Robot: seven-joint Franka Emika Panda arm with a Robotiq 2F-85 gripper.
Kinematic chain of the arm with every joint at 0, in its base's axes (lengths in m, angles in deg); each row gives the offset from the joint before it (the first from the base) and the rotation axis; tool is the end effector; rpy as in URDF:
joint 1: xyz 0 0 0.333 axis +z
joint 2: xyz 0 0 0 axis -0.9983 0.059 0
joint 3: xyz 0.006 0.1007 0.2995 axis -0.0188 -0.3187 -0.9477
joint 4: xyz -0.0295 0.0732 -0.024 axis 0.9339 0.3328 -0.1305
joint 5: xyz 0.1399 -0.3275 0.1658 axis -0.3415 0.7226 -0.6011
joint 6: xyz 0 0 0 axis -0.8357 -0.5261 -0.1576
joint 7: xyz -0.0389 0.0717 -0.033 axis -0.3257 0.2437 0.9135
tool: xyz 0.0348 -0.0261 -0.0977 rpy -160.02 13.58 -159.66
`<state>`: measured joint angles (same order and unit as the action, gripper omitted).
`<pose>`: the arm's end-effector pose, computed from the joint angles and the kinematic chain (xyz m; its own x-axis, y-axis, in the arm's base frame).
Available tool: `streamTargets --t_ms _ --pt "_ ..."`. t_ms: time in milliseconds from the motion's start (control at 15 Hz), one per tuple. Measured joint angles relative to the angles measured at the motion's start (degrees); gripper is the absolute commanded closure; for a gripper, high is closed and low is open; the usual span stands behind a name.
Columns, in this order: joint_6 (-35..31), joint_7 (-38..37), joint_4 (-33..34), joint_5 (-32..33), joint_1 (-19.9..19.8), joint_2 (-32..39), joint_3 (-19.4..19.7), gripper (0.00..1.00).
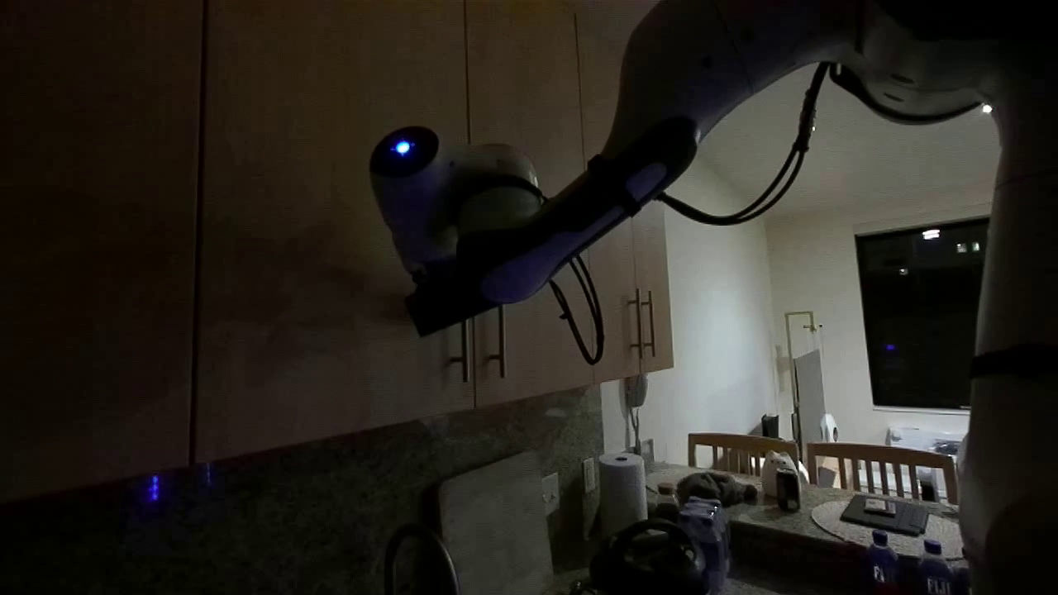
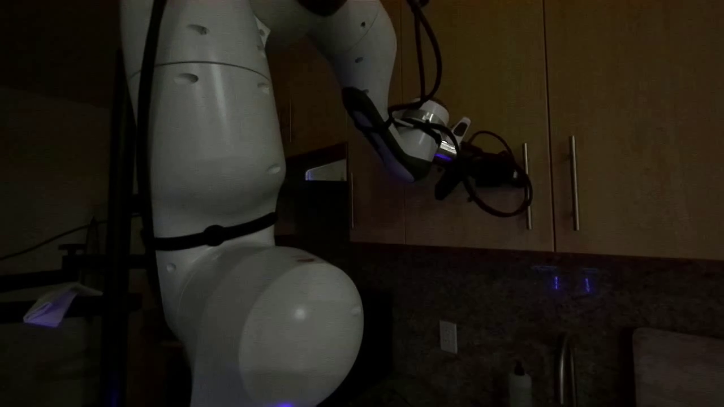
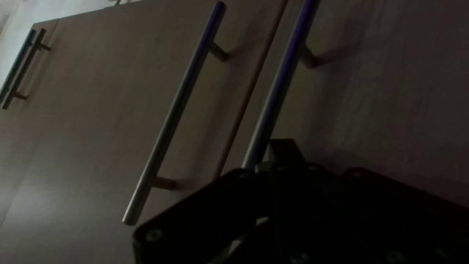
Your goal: Open the cabinet door on the right of the hood of the stove
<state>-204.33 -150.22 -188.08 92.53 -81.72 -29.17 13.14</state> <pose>0.5262 0.1303 0.5699 0.5210 0.0537 0.8519 -0.4690 -0.8159 0.3382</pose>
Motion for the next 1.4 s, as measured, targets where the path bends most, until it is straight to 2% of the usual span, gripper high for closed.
streamTargets --t_ms 267,667,867,1400 --pt "3.63 -3.24 0.88 3.07 0.86 2.06 -0.35 1.0" --pt "14.87 -11.3 1.27 7.69 3.87 4.58 -2.13 1.0" --pt "19.08 -12.61 1.55 7.91 5.04 4.43 -2.2 1.0" --pt "20.41 -13.96 1.74 7.72 5.22 3.84 -2.15 1.0"
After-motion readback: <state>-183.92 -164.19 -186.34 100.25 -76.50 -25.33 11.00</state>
